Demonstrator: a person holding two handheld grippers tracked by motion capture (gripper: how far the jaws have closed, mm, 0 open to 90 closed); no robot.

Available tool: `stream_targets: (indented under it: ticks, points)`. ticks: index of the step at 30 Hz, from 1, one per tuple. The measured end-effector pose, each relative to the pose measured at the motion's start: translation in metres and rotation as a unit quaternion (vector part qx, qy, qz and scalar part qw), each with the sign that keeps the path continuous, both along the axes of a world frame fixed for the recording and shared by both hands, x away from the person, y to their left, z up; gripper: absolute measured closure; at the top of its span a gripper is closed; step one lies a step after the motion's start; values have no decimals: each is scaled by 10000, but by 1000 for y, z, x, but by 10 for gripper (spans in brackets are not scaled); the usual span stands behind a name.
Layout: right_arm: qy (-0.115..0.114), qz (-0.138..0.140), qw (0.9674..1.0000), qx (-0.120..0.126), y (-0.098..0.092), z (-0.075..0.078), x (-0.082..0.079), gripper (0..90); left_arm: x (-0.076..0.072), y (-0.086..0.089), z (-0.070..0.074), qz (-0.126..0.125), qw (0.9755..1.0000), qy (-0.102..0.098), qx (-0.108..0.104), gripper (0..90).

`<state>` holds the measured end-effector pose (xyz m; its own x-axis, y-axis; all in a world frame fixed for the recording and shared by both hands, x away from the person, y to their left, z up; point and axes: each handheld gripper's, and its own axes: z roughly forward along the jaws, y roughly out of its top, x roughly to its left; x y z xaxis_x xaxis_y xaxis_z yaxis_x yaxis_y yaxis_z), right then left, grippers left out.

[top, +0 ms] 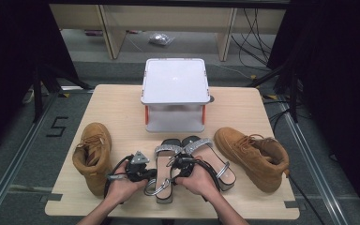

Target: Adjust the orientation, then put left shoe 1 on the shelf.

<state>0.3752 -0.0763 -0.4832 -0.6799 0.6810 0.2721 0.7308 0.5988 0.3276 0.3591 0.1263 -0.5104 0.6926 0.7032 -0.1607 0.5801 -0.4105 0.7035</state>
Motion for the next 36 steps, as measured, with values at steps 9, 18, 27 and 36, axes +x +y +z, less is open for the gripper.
stream_targets:
  ticks: [9,18,27,36]
  points:
    - [-170,-312,9994,-12,-25,13,0,769,-10,10,13,0,9998,-144,-120,874]
    - [-217,-1067,9931,434,-48,26,-2,553,-17,36,57,483,9913,-989,-725,740]
    - [-530,-1203,9900,505,-40,29,-7,441,-2,31,101,614,9759,-1836,-1008,683]
    - [-522,-1446,9862,609,-36,30,-7,405,37,25,131,697,9738,-1920,-1001,787]
